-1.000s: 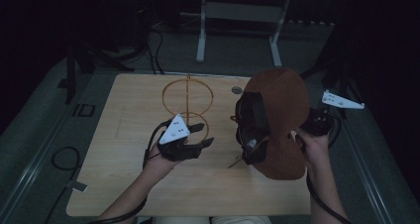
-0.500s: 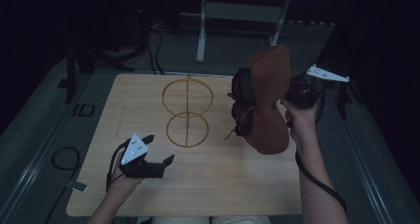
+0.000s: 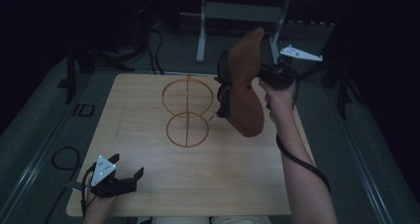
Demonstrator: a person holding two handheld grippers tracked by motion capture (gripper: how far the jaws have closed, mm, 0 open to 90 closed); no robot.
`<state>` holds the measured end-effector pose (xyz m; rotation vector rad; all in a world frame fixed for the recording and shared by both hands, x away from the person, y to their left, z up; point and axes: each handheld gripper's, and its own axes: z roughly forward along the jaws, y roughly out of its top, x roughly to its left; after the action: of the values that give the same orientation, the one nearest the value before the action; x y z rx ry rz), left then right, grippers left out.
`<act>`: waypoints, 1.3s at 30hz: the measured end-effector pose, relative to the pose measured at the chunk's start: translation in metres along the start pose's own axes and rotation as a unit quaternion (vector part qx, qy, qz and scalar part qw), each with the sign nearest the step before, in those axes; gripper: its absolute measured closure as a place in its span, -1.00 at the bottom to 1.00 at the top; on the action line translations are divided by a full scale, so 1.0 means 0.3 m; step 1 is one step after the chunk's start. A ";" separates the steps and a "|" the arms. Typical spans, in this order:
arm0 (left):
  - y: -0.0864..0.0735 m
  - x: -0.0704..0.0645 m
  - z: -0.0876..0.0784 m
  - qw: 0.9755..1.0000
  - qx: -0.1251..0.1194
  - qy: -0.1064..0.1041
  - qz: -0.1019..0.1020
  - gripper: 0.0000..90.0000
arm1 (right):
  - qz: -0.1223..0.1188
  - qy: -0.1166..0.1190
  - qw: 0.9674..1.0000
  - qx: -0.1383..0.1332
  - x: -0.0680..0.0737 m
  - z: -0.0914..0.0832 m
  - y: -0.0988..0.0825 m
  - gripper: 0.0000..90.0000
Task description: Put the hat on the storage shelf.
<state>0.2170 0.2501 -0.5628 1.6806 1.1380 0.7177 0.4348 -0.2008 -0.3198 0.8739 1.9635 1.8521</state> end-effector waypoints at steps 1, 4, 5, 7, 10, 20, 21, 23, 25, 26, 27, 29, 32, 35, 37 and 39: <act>0.000 0.000 0.000 1.000 0.000 0.000 0.000 -0.95 | 0.000 0.000 1.000 0.000 0.000 0.000 0.000 0.94; -0.008 0.011 0.003 1.000 -0.002 0.000 -0.006 -0.95 | 0.001 0.026 1.000 -0.003 0.052 0.084 0.048 0.94; -0.011 0.013 0.004 1.000 -0.001 0.001 -0.006 -0.95 | 0.002 0.036 0.999 -0.001 0.067 0.105 0.055 0.93; -0.019 0.017 0.008 1.000 0.001 0.003 -0.004 -0.95 | -0.003 0.045 0.999 0.010 0.101 0.152 0.063 0.93; -0.028 0.022 0.016 1.000 0.013 0.008 -0.003 -0.95 | -0.008 0.064 0.997 0.038 0.143 0.224 0.053 0.93; -0.047 0.034 0.031 1.000 0.025 0.014 -0.006 -0.95 | -0.041 0.066 0.988 0.136 0.223 0.411 -0.032 0.92; -0.047 0.035 0.030 1.000 0.025 0.013 -0.008 -0.95 | -0.043 0.066 0.986 0.144 0.227 0.424 -0.041 0.92; -0.047 0.035 0.031 1.000 0.025 0.012 -0.008 -0.95 | -0.045 0.068 0.985 0.153 0.231 0.445 -0.056 0.92; -0.049 0.036 0.033 1.000 0.026 0.011 -0.009 -0.95 | -0.048 0.066 0.984 0.160 0.237 0.458 -0.066 0.92; -0.050 0.038 0.034 1.000 0.027 0.011 -0.009 -0.95 | -0.046 0.066 0.983 0.162 0.237 0.463 -0.069 0.91; -0.051 0.038 0.036 1.000 0.028 0.010 -0.009 -0.95 | -0.046 0.068 0.983 0.163 0.237 0.467 -0.071 0.87; -0.053 0.037 0.036 1.000 0.028 0.008 -0.009 -0.95 | -0.043 0.074 0.982 0.166 0.239 0.473 -0.076 0.55; -0.054 0.034 0.036 1.000 0.028 0.006 -0.008 -0.95 | -0.050 0.088 0.982 0.159 0.254 0.472 -0.084 0.10; -0.053 0.034 0.034 1.000 0.026 0.007 -0.011 -0.95 | -0.067 0.090 0.981 0.156 0.277 0.475 -0.096 -0.25; -0.053 0.034 0.033 1.000 0.024 0.008 -0.012 -0.95 | -0.070 0.090 0.981 0.156 0.284 0.472 -0.097 -0.35; -0.056 0.038 0.032 1.000 0.024 0.007 -0.017 -0.95 | -0.078 0.085 0.981 0.154 0.291 0.462 -0.099 -0.53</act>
<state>0.2234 0.2590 -0.5824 1.6955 1.1987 0.6859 0.4442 -0.0373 -0.3493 0.6340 2.3947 1.6081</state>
